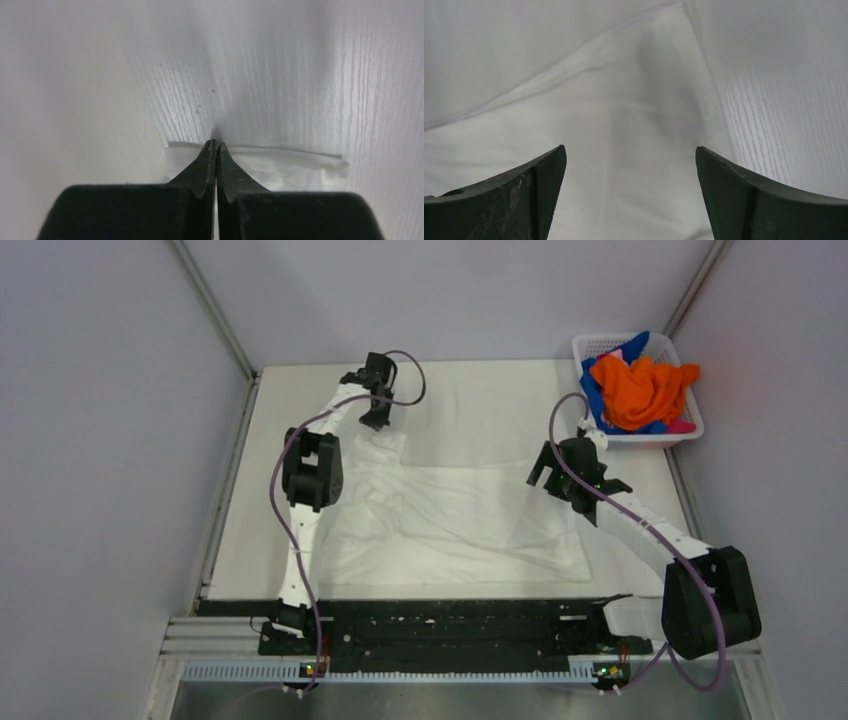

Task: Fold and stack the t-shirts
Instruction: Grab the side of the flattened tshirt furthest away from the robot with both arms

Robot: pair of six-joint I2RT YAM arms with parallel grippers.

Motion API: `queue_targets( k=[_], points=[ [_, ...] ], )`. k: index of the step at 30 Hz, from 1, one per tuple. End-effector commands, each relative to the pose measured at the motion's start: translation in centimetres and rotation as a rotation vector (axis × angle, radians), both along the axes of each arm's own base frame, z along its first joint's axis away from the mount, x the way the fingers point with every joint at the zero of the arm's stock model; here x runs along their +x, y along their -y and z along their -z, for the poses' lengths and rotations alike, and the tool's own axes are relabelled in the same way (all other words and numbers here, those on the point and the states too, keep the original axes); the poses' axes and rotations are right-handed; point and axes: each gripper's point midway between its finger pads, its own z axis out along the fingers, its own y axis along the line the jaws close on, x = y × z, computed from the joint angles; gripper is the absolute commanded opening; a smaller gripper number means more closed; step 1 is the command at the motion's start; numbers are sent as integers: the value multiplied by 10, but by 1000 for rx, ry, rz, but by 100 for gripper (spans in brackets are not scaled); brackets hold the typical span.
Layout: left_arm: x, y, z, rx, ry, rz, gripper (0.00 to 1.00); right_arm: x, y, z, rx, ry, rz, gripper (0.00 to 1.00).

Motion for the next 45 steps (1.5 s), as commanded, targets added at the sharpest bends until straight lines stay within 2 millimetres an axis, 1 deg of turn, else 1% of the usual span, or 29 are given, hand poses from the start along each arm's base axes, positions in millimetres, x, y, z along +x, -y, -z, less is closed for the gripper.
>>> queue_targets(
  k=[1, 4, 7, 9, 10, 13, 16, 19, 23, 26, 29, 30, 32, 38, 40, 43, 45],
  points=[
    [3, 7, -63, -93, 142, -20, 0, 20, 1, -20, -6, 43, 42, 99],
    [-7, 9, -83, -138, 190, -33, 0, 29, 8, -22, -18, 46, 80, 99],
    [-22, 10, -96, -184, 216, -46, 0, 42, 18, -23, -36, 42, 111, 99],
    [-34, 10, -94, -201, 198, -64, 0, 52, 24, -23, -38, 32, 128, 99],
    [-41, 8, -89, -203, 181, -78, 0, 58, 26, -22, -36, 25, 134, 99],
    [-54, 3, -84, -199, 161, -115, 0, 77, 35, -21, -66, 8, 154, 97],
    [-64, 2, -82, -216, 154, -131, 0, 94, 40, -18, -119, -22, 158, 94],
    [-72, 3, -86, -238, 168, -128, 0, 112, 48, -9, -178, -58, 183, 91],
    [-80, 3, -93, -257, 181, -129, 0, 135, 54, 12, -233, -107, 188, 83],
    [-86, 3, -98, -269, 191, -127, 0, 146, 59, 31, -261, -154, 168, 78],
    [-91, 7, -100, -293, 188, -109, 0, 148, 61, 46, -257, -186, 162, 72],
    [-93, 8, -101, -299, 186, -107, 0, 148, 60, 50, -251, -196, 155, 68],
    [-97, 8, -99, -304, 175, -114, 0, 143, 57, 56, -233, -211, 143, 64],
    [-108, 6, -103, -314, 181, -124, 0, 127, 58, 55, -218, -208, 149, 55],
    [-111, 5, -106, -317, 188, -126, 0, 123, 57, 54, -213, -207, 147, 48],
    [-116, 5, -109, -325, 192, -127, 0, 118, 57, 52, -209, -203, 149, 43],
    [-120, 5, -111, -332, 196, -125, 0, 116, 57, 51, -208, -201, 150, 36]
  ],
)
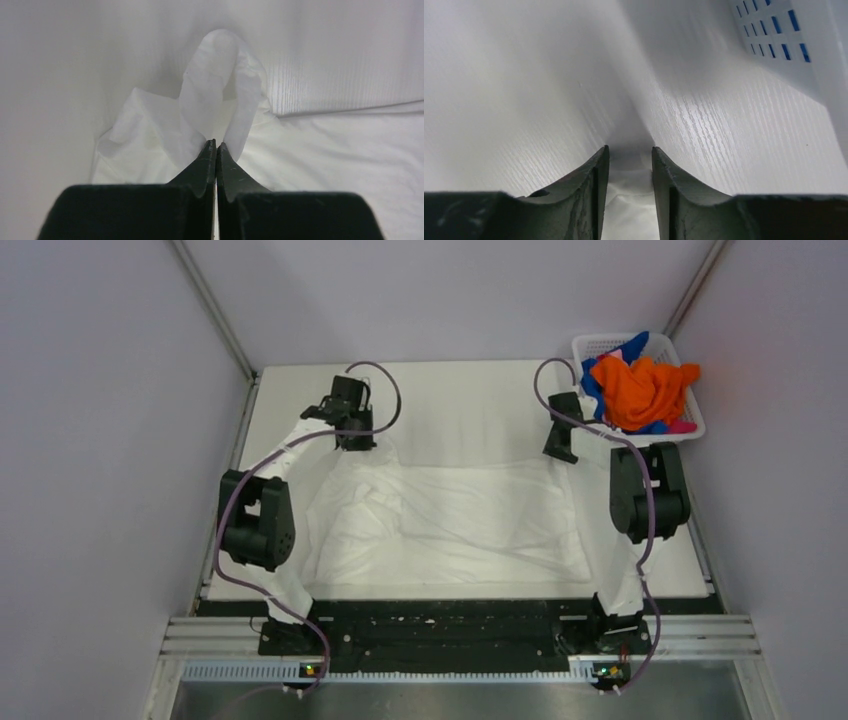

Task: Fold and stack the t-shirts
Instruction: Grab the side of the flattened tshirt furthest away from the robot with both arms

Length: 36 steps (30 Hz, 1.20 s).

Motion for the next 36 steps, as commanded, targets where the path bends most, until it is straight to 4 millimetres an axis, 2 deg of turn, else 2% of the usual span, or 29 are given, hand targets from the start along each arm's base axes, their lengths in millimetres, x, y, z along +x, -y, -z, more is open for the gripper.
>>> queue_targets(
  k=[1, 8, 14, 21, 23, 29, 36],
  points=[
    [-1, 3, -32, -55, 93, -4, 0, -7, 3, -12, 5, 19, 7, 33],
    [-13, 2, -38, -67, 110, -2, 0, -4, 0, -25, 7, 58, -2, 1],
    [-17, 1, -41, -72, 120, -7, 0, -4, -1, -47, -8, 104, -24, 0],
    [-26, -1, -48, -86, 133, -16, 0, -17, -7, -61, 13, 128, -68, 0],
    [-34, 5, -53, -122, 134, 2, 0, -24, -12, -64, 15, 129, -89, 0],
    [-61, 2, -50, -154, 147, -42, 0, -45, -20, -70, 8, 121, -111, 0],
    [-94, -13, -48, -121, 175, -171, 0, -70, -22, -80, -12, 114, -104, 0]
  ],
)
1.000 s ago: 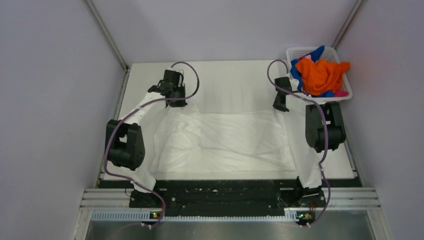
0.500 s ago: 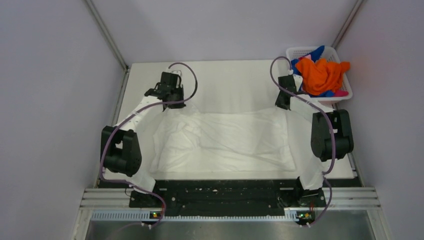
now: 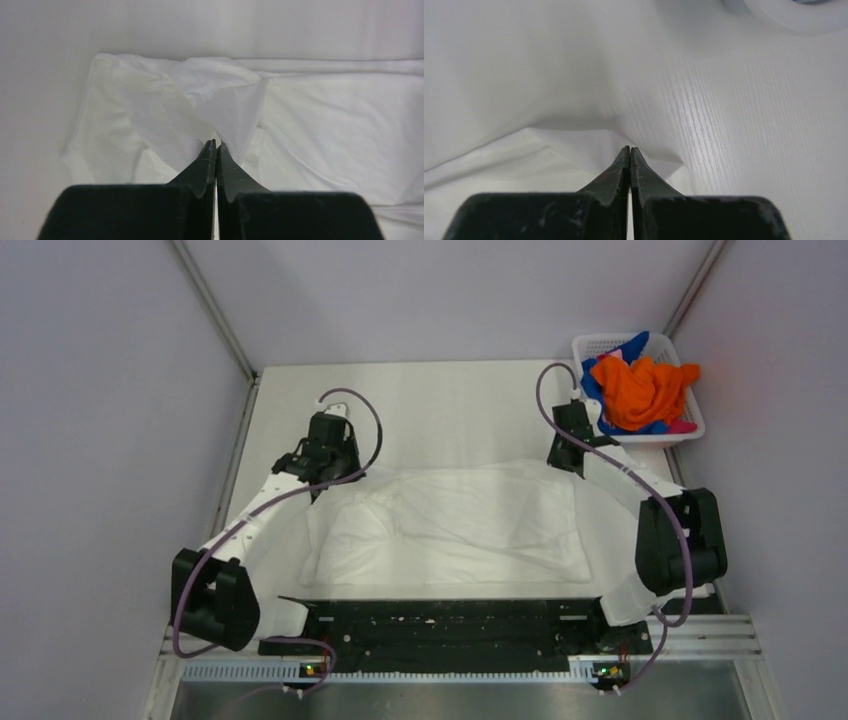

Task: Fold and stack the t-shirts
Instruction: Grab the side of the flattened tshirt furthest away from the robot with both arms, then fold the other side of the tshirt into a rectangle

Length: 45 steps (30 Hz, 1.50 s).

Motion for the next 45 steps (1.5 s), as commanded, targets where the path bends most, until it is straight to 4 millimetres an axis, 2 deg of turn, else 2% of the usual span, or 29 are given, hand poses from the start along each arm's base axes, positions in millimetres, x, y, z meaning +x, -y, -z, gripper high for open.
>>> queue_targets(
  k=[1, 6, 15, 23, 26, 33, 38, 42, 45],
  points=[
    [-12, -7, -15, 1, 68, -113, 0, -16, 2, -22, -19, 35, 19, 0],
    [-44, -17, -19, 12, 77, -181, 0, -37, 6, -25, -24, 25, 44, 0],
    [-84, -31, -27, -36, 84, -247, 0, -64, 13, -36, -15, 33, 64, 0],
    [-109, -40, -45, -104, 118, -298, 0, -87, 15, -40, 6, 29, 67, 0],
    [-115, -37, -44, -134, 107, -289, 0, -93, 11, -37, 24, 22, 52, 0],
    [-140, -36, -14, -138, -25, -295, 0, -116, 16, -18, 18, -43, 60, 0],
    [-165, -32, 10, -174, -141, -309, 0, -132, 9, 7, 55, -121, 48, 0],
    [-183, -36, 35, -161, -244, -362, 0, -149, 13, 25, 51, -166, 72, 0],
    [-191, -38, 51, -162, -307, -429, 0, -153, 15, 31, 53, -177, 90, 0]
  ],
)
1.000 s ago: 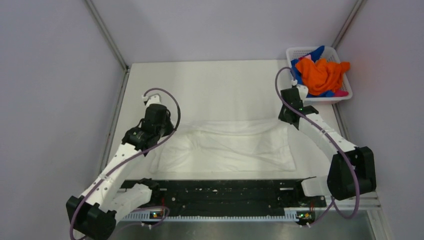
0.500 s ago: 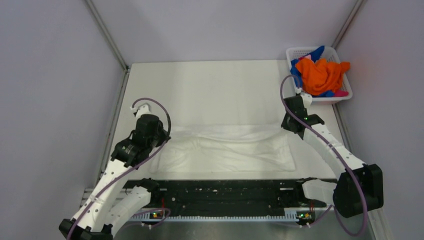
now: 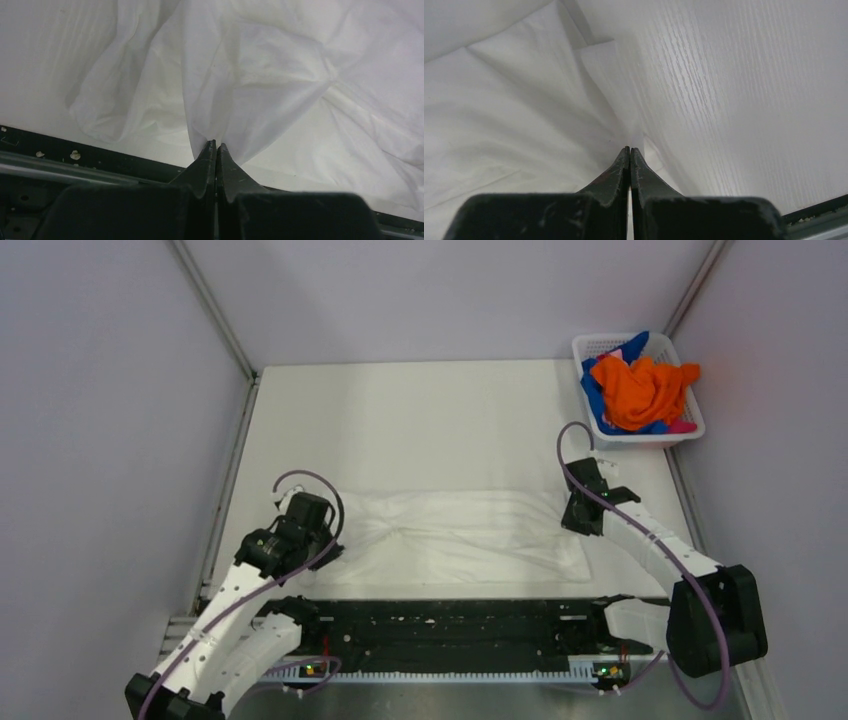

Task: Fold and stack the t-shirts
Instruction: Fold the other side of the tshirt into a rectangle

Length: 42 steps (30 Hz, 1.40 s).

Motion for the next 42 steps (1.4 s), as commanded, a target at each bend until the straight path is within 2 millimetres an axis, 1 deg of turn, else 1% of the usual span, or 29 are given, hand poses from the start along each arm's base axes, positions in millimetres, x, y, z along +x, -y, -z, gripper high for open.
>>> queue_targets(
  k=[1, 4, 5, 6, 7, 8, 9, 10, 11, 14, 15, 17, 19, 22, 24, 27, 28, 30, 32, 34, 38, 39, 42],
  points=[
    [-19, -1, 24, -22, -127, -89, 0, -3, -2, 0, 19, 17, 32, 0],
    [-25, -5, 33, 17, -194, -108, 1, -2, 0, 0, 9, 25, 51, 0],
    [-26, -4, 33, 22, -204, -102, 15, -2, 2, 1, 3, 25, 58, 3],
    [-28, -4, 33, 28, -213, -101, 30, -2, 3, 1, -4, 23, 61, 6],
    [-29, -3, 33, 24, -215, -93, 43, -2, 4, 1, -8, 23, 70, 11],
    [-30, -1, 32, 19, -215, -81, 55, -2, 5, 0, -13, 22, 75, 21],
    [-30, -1, 30, 15, -210, -74, 68, -2, 6, -2, -18, 23, 85, 37],
    [-31, 0, 27, 11, -202, -70, 81, -2, 8, -4, -24, 25, 96, 57],
    [-31, -1, 26, 13, -195, -68, 87, -1, 10, -6, -32, 32, 110, 68],
    [-22, -5, 15, 28, -140, -76, 97, 4, 14, -20, -48, 71, 131, 88],
    [-16, -2, 11, 18, -112, -62, 99, 7, 15, -26, -47, 92, 134, 94],
    [1, 10, 3, -13, -57, -24, 99, 12, 13, -39, -35, 134, 130, 96],
    [21, 27, -2, -62, 4, 34, 99, 18, 9, -51, -8, 183, 110, 99],
    [50, 55, -2, -118, 68, 145, 99, 28, -5, -67, 62, 279, 37, 99],
    [59, 62, 4, -106, 46, 185, 99, 31, -12, -72, 101, 320, 2, 99],
    [63, 63, 21, -60, -25, 200, 99, 32, -22, -75, 146, 357, -40, 99],
    [64, 62, 32, -43, -55, 200, 99, 32, -23, -75, 154, 365, -48, 99],
    [64, 64, 44, -40, -86, 214, 99, 33, -25, -76, 163, 374, -55, 99],
    [63, 67, 51, -41, -119, 221, 99, 33, -25, -76, 160, 374, -61, 99],
    [62, 66, 55, -39, -130, 214, 99, 33, -25, -76, 156, 374, -63, 99],
    [62, 65, 56, -42, -103, 214, 99, 33, -23, -73, 144, 363, -60, 99],
    [61, 69, 56, -61, -101, 231, 99, 33, -23, -72, 142, 361, -61, 99],
    [56, 88, 55, -158, -94, 307, 99, 33, -23, -72, 142, 359, -60, 99]
  ],
)
